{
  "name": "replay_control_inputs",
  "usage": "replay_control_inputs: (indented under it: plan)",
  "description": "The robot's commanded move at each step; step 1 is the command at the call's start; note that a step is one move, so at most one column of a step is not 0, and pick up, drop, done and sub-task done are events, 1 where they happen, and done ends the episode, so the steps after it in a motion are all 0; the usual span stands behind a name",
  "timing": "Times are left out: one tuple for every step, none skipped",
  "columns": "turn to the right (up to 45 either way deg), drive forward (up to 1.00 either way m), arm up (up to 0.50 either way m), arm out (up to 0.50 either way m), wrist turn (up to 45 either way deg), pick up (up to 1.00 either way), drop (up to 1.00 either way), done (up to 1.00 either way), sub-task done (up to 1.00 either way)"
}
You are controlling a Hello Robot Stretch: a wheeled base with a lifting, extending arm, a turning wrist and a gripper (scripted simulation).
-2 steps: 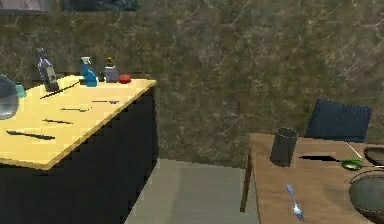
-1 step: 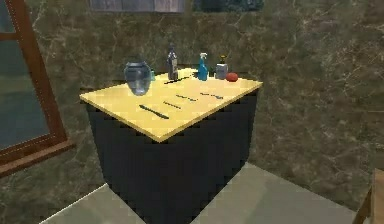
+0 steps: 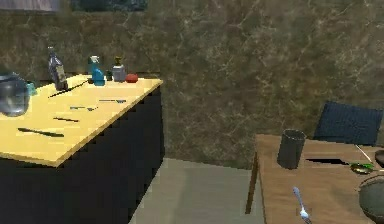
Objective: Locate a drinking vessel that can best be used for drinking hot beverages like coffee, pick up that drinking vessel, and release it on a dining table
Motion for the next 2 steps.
replay_control_inputs:
  plan:
    - [45.0, 0.00, 0.00, 0.00, 0.0, 0.00, 0.00, 0.00, 0.00]
    - [21.0, 0.00, 0.00, 0.00, 0.0, 0.00, 0.00, 0.00, 0.00]
